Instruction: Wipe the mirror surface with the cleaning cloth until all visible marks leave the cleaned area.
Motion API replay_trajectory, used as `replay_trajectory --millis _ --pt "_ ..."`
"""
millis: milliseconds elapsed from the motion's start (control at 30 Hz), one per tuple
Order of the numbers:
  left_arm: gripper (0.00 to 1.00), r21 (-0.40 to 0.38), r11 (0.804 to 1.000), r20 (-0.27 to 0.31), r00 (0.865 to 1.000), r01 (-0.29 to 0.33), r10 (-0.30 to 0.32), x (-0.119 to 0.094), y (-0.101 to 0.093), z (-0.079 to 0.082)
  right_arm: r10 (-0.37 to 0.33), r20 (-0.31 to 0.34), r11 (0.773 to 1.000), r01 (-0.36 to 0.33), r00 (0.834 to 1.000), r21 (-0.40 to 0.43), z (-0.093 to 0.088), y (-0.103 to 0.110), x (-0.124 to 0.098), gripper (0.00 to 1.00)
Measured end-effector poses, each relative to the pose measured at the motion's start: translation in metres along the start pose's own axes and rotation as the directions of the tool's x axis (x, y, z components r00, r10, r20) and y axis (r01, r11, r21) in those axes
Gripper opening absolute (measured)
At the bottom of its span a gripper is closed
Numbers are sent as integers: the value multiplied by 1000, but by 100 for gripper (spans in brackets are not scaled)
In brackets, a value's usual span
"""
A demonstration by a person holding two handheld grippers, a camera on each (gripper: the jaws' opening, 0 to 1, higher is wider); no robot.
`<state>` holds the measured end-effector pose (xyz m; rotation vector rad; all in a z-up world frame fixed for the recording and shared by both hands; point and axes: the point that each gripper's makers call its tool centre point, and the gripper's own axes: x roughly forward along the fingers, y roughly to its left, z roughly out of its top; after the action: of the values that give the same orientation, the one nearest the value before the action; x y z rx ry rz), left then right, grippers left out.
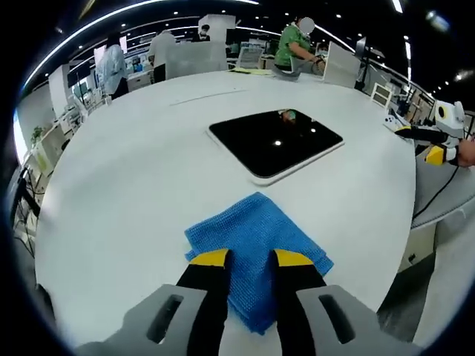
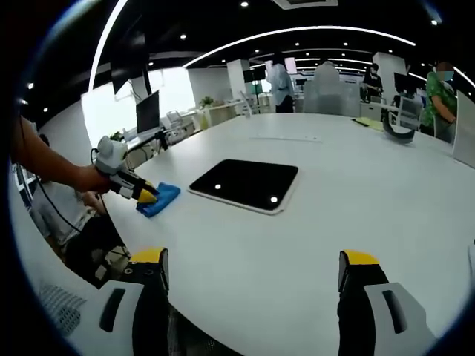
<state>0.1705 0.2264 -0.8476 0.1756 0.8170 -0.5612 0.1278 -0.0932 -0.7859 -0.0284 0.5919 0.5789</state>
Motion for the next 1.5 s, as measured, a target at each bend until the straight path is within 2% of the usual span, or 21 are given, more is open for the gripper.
replay_trajectory --millis 67,133,233,300,333,467,500,533,667,733,767,933,1133,1500 --pt "20 3 1000 2 1000 3 -3 0 -2 1 -1 -7 1000 1 1000 0 -2 0 0 95" --pt "18 72 997 -8 1000 -6 7 0 0 0 -2 -10 1000 2 1000 4 -3 0 1 95" --pt "16 71 997 -10 1000 -8 9 1 -2 0 -2 -17 1000 2 1000 3 -5 0 1 95" --pt "7 93 996 -10 1000 -4 5 0 -6 0 -3 -18 1000 3 1000 5 -5 0 2 95" --pt "6 119 993 -7 1000 -12 13 0 -7 0 -5 -18 1000 6 1000 8 -5 -1 2 95" --pt "6 83 996 2 1000 -19 19 0 -5 0 -11 -17 1000 11 1000 16 -3 -2 2 95" --pt "5 40 999 6 1000 -21 20 0 -4 1 -13 -15 1000 13 1000 19 -3 -3 2 95" --pt "5 34 999 5 1000 -20 20 0 -3 1 -16 -13 1000 16 1000 22 -2 -4 2 95" --pt "4 68 997 15 1000 -20 19 -2 -4 7 -26 -9 999 26 1000 34 -1 -7 2 95" --pt "4 54 998 23 1000 -15 14 -3 -3 10 -27 -13 999 27 1000 32 -2 -8 3 95" --pt "4 39 999 27 1000 -9 8 -3 -3 12 -27 -13 999 27 1000 23 -2 -8 3 95" --pt "4 64 998 65 998 -14 10 -10 -1 29 -31 -11 999 31 999 24 -3 -9 4 95" --pt "4 36 999 93 996 -12 8 -12 3 45 -25 -11 999 25 1000 29 -4 -8 3 95" --pt "4 28 1000 130 992 -7 4 -3 9 82 -1 10 1000 1 1000 21 1 -1 2 96"
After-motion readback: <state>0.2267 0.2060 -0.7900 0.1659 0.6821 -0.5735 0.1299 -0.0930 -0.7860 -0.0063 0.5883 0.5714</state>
